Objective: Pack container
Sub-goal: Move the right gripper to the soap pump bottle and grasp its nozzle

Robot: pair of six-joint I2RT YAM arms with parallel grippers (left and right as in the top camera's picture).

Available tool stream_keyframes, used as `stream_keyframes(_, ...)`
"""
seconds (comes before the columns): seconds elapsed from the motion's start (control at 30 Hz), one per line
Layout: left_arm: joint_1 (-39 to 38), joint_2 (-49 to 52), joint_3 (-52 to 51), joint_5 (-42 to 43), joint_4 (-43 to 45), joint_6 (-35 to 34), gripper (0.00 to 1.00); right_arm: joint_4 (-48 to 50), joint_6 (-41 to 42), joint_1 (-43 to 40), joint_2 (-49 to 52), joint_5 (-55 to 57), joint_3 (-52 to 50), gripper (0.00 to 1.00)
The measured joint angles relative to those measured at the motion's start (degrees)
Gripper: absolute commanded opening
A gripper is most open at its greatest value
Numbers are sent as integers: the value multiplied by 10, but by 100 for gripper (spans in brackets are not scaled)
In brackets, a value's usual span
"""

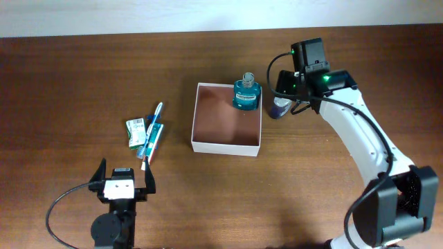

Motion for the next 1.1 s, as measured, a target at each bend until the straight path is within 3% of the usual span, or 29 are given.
stream_keyframes(0.1,0,0,0,0,0,0,99,16,6,0,17,-2,0,66)
stream_keyframes(0.3,0,0,0,0,0,0,99,41,10,0,30,-4,-2,41)
stream_keyframes(0.7,0,0,0,0,0,0,99,44,-20,0,30,-3,-2,38)
stream_keyframes(0.9,0,0,0,0,0,0,99,45,-64,0,30,-4,-2,25)
stream_keyframes(1.1,0,0,0,0,0,0,99,46,-80,0,30,-4,-2,24)
